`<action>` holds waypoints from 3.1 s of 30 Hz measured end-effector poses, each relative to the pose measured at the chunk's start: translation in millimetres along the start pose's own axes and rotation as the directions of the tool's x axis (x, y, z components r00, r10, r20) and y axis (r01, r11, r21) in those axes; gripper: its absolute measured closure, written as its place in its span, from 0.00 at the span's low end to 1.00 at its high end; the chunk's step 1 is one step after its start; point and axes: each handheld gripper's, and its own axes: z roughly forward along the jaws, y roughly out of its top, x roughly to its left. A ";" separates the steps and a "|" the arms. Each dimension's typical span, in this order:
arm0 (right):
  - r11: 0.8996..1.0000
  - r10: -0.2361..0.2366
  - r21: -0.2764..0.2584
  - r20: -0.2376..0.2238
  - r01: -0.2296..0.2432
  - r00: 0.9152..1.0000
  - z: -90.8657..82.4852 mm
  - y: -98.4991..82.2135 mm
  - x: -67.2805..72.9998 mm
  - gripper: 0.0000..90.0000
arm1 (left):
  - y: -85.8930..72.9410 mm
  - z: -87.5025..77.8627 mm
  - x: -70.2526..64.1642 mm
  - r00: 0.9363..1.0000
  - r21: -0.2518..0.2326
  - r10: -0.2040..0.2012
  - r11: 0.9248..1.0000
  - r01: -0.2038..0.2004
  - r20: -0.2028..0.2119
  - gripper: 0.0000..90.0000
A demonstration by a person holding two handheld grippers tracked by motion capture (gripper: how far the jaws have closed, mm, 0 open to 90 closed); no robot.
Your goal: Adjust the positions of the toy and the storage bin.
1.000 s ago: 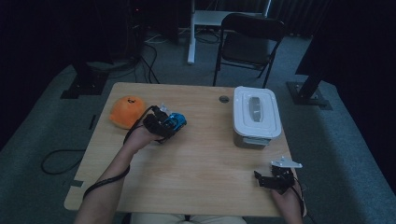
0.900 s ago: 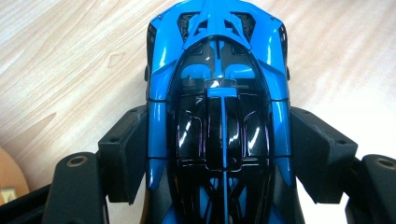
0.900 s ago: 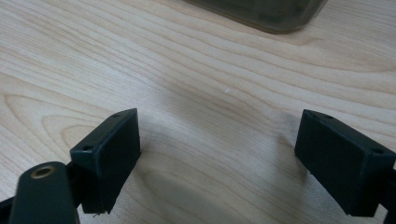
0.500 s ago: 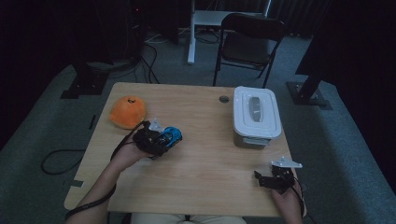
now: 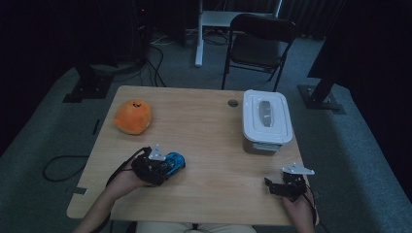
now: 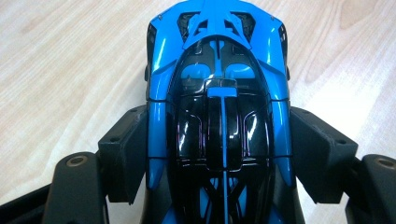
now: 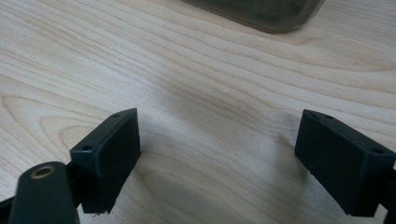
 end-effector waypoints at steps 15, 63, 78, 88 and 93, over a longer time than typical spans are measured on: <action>1.000 0.000 0.000 0.001 0.000 1.000 0.0 0.0 -0.1 0.15 | -30.8 -1.9 -18.5 0.999 0.048 0.030 0.998 -0.031 0.023 0.32; 1.000 0.002 0.000 0.002 -0.002 1.000 0.0 0.0 -0.2 0.15 | -34.6 -34.3 64.1 0.939 -0.169 -0.317 0.941 0.294 -0.131 0.00; 1.000 0.002 0.000 0.002 -0.002 1.000 0.0 0.0 -0.2 0.15 | -9.6 -44.5 136.2 0.865 -0.229 -0.417 0.904 0.361 -0.280 0.03; 1.000 0.006 0.000 0.005 -0.006 1.000 -0.1 0.0 -0.3 0.15 | 3.2 -32.6 173.0 0.823 -0.214 -0.454 0.890 0.403 -0.341 0.06; 1.000 0.006 0.000 0.005 -0.006 1.000 -0.1 0.0 -0.3 0.15 | 6.9 -19.5 188.5 0.811 -0.170 -0.469 0.883 0.437 -0.349 0.08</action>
